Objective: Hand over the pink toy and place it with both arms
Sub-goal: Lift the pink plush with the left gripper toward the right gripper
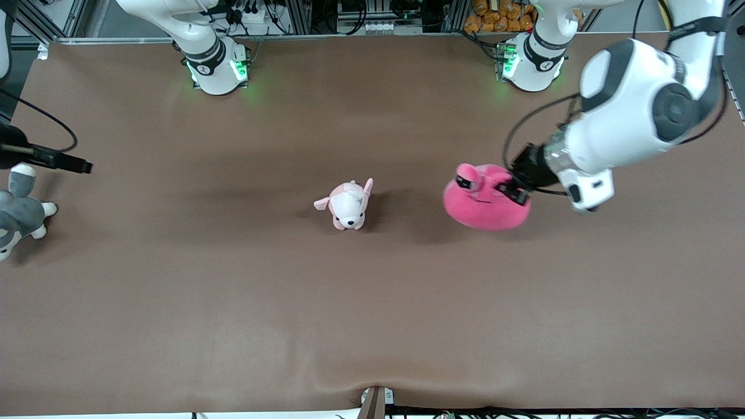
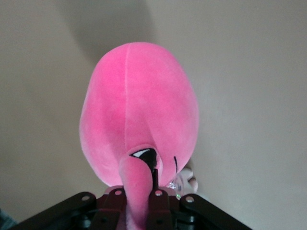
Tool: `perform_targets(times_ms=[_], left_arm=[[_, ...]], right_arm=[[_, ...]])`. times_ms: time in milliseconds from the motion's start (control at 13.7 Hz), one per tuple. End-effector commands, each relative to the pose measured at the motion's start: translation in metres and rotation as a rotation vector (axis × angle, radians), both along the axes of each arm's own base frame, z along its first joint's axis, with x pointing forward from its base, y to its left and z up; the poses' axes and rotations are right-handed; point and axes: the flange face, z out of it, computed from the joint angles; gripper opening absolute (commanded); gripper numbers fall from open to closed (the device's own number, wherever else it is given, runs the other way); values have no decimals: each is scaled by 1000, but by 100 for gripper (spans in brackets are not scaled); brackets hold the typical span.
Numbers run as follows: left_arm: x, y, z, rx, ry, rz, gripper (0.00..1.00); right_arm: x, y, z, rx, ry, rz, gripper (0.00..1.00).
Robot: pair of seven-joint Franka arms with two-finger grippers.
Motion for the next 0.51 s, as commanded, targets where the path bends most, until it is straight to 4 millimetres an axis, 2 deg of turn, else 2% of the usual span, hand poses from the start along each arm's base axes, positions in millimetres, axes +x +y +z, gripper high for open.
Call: perform_targets(times_ms=[0, 219, 365, 438], left_arm=[[-17, -48, 27, -46, 40, 62, 0], [-31, -93, 70, -112, 55, 149, 0], [-39, -123, 85, -142, 88, 201, 0], [-50, -146, 89, -144, 101, 220, 0]], right_arm=[[-2, 24, 16, 92, 36, -236, 100], [3, 67, 20, 154, 82, -403, 100], [6, 111, 16, 156, 131, -484, 100], [8, 132, 16, 155, 145, -541, 100]])
